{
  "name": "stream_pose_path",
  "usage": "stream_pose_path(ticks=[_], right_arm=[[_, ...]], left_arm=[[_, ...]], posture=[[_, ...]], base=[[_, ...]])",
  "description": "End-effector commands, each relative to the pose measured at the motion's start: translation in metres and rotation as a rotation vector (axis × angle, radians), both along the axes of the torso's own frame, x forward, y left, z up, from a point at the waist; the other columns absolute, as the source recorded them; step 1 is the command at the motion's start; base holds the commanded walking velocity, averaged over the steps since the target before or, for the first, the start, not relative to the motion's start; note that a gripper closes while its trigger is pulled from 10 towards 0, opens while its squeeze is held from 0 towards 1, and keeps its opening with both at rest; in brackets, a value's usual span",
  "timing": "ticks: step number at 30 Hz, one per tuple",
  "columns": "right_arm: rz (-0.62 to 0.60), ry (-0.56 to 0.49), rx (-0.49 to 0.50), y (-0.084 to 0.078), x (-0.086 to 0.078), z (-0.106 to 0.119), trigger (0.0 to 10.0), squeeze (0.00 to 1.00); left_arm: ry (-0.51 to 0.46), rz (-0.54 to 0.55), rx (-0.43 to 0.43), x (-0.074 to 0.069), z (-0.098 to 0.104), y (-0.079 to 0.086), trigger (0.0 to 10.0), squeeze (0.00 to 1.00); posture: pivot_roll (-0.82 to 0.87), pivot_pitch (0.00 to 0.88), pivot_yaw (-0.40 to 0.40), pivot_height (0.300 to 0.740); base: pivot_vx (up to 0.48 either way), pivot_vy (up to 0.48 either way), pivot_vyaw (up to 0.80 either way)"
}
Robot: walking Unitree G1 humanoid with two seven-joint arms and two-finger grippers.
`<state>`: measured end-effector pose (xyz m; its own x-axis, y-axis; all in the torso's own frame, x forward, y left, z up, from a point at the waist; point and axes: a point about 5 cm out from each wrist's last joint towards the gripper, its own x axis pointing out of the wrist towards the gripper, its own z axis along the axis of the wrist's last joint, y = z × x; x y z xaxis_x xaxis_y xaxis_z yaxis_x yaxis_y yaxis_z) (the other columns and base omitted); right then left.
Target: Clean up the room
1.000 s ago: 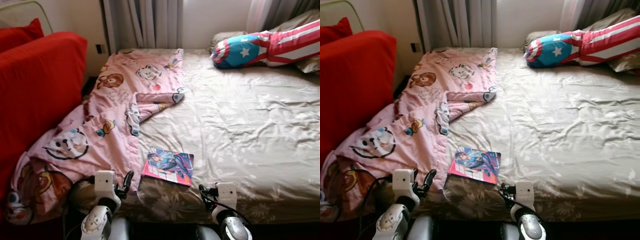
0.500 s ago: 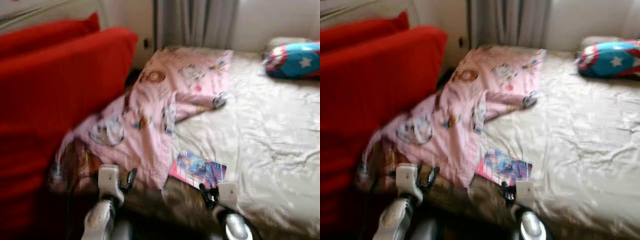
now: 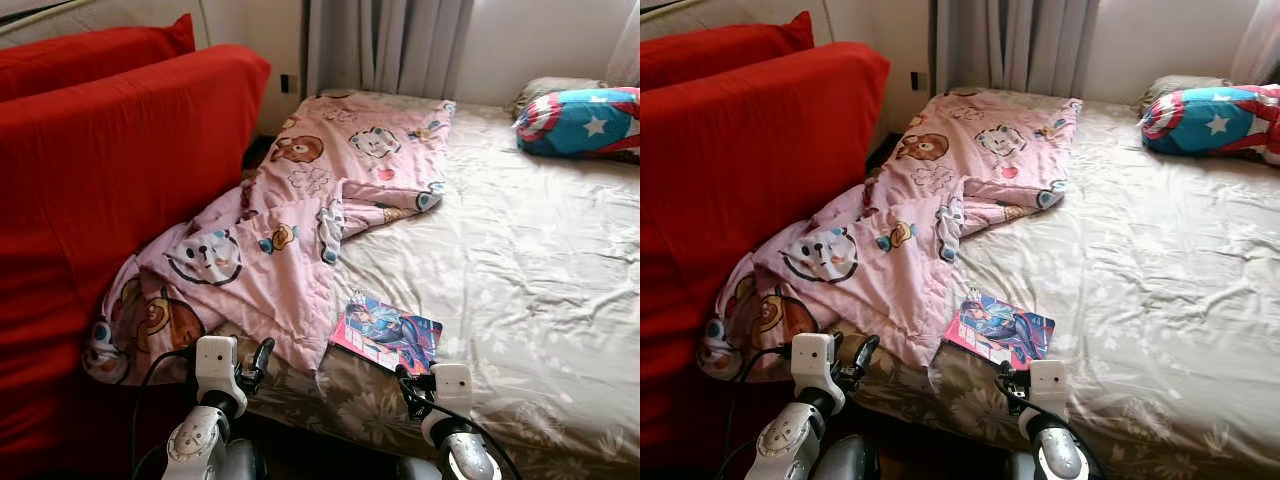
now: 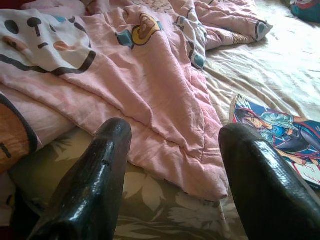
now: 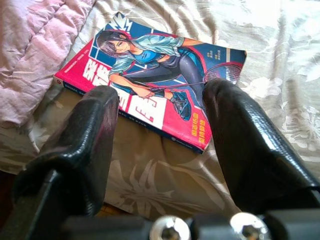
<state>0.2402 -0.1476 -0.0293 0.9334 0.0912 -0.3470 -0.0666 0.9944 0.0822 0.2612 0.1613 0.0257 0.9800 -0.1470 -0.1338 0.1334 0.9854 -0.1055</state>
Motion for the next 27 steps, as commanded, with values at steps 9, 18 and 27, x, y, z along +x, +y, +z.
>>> stream_pose_path(ticks=[9, 18, 27], right_arm=[[0.022, 0.011, -0.005, 0.0014, -0.0001, -0.0008, 10.0, 0.00], [0.034, 0.020, -0.014, 0.0008, -0.0010, -0.0021, 10.0, 0.00], [0.052, 0.032, 0.007, 0.0046, -0.0016, -0.0032, 10.0, 0.00]], left_arm=[[0.003, 0.001, 0.002, 0.0010, 0.0009, 0.0001, 10.0, 0.00], [0.003, 0.001, -0.001, 0.0030, 0.0014, -0.0007, 10.0, 0.00], [-0.001, 0.006, -0.001, 0.0042, 0.0010, 0.0007, 10.0, 0.00]], posture=[[-0.05, 0.039, -0.035, 0.617], [-0.06, 0.040, -0.035, 0.617], [-0.06, 0.048, -0.034, 0.617]], base=[[0.317, 0.000, 0.00], [0.366, 0.000, 0.00], [0.294, 0.000, 0.00]])
